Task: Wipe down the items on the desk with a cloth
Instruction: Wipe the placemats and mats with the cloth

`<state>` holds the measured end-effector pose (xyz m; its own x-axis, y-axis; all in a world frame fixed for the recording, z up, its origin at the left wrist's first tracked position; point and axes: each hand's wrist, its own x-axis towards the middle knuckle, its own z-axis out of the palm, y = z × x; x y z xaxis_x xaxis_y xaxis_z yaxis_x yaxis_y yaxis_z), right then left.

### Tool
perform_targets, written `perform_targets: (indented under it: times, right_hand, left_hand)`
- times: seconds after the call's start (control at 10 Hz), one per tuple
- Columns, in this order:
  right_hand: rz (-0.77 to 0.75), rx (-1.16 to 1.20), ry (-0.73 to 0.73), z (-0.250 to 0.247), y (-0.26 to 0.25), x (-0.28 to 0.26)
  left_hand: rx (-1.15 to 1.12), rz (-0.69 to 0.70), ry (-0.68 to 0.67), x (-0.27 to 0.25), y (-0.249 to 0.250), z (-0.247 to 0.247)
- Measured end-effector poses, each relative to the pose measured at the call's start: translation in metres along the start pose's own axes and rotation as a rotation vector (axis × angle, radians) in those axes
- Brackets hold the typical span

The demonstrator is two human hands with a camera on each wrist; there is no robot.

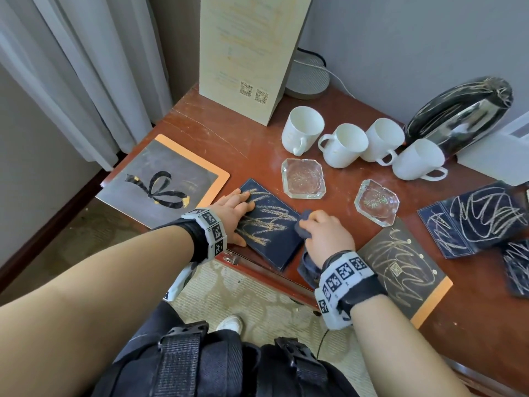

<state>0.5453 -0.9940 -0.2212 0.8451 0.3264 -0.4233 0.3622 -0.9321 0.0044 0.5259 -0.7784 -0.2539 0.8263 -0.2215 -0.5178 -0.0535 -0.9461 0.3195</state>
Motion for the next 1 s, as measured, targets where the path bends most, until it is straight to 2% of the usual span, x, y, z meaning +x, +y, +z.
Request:
perform_targets:
  times: [0.1, 0.2, 0.3, 0.4, 0.5, 0.6, 0.7, 0.8, 0.9, 1.0]
  right_hand:
    - [-0.284, -0.082, -0.036, 0.008, -0.019, -0.013]
    - [-0.194, -0.005, -0.038, 0.002, -0.009, -0.004]
    - [0.048, 0.095, 0.026, 0.000, 0.004, 0.013]
    - [-0.042, 0.016, 0.029, 0.002, -0.012, 0.009]
    - [-0.301, -0.082, -0.024, 0.006, -0.025, -0.003]
    - [-0.198, -0.032, -0.048, -0.002, -0.014, 0.008]
    - [-0.001, 0.017, 0.019, -0.005, -0.010, 0.020]
    - [-0.177, -0.056, 0.027, 0.001, -0.028, 0.013]
    - [-0.331, -0.075, -0.027, 0.001, -0.029, 0.008]
    - [-0.107, -0.022, -0.005, -0.008, -0.020, 0.024]
  left_hand:
    - [0.002, 0.005, -0.002, 0.000, 0.000, 0.001]
    - [-0.003, 0.011, -0.005, 0.000, -0.001, 0.001]
    - [-0.001, 0.009, -0.006, 0.001, -0.002, 0.002]
    - [0.013, 0.005, -0.006, 0.001, -0.002, 0.002]
    - [0.018, 0.001, -0.013, 0.001, -0.001, 0.001]
    - [0.010, 0.009, -0.003, 0.001, -0.001, 0.002]
    - [0.010, 0.005, -0.002, 0.001, -0.002, 0.002]
    - [0.013, 0.001, -0.009, 0.001, -0.001, 0.002]
    - [0.016, -0.003, -0.011, 0.001, -0.001, 0.001]
    - [0.004, 0.005, -0.008, 0.000, -0.001, 0.000]
